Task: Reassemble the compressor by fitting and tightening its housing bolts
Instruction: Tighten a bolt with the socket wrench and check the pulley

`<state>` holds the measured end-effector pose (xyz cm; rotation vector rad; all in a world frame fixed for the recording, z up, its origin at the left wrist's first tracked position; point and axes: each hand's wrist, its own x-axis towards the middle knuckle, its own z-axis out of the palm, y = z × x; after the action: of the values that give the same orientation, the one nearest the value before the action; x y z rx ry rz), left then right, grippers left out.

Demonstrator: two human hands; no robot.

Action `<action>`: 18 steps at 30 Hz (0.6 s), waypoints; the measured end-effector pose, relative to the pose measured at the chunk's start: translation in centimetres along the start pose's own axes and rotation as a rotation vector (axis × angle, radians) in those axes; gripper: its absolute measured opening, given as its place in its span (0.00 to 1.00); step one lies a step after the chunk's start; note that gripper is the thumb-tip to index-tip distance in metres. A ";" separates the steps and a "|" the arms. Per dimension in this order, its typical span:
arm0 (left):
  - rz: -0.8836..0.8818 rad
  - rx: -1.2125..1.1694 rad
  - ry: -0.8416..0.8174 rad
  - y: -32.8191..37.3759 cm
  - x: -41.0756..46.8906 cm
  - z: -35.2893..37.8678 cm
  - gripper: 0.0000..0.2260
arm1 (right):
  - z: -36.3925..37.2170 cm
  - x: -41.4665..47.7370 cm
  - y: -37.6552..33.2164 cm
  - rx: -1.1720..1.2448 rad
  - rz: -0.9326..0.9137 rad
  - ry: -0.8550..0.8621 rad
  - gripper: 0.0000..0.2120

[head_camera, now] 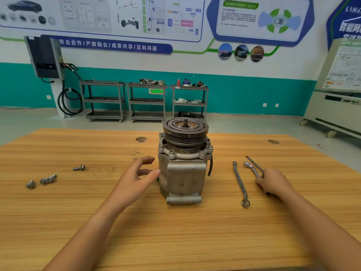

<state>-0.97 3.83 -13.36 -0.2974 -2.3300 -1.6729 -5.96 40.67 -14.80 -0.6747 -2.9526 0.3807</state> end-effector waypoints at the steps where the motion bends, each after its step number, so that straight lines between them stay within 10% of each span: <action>1: -0.004 0.001 0.017 -0.1 0.0 -0.2 0.13 | -0.2 -0.1 -0.1 0.195 0.028 -0.015 0.11; 7: 0.064 -0.043 0.197 2.4 1.1 -1.8 0.08 | -6.6 -5.5 -5.2 1.320 -0.137 -0.070 0.09; 13: 0.295 -0.109 0.146 10.2 3.1 -1.7 0.08 | -12.2 -12.3 -16.4 1.081 -0.784 -0.001 0.04; 18: 0.396 -0.137 0.166 15.9 6.1 -3.4 0.03 | -11.5 -13.9 -22.7 0.783 -0.943 0.111 0.11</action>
<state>-1.43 5.75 3.91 -0.5809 -1.8909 -1.5906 -1.28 17.35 1.77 0.7102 -2.3158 1.1744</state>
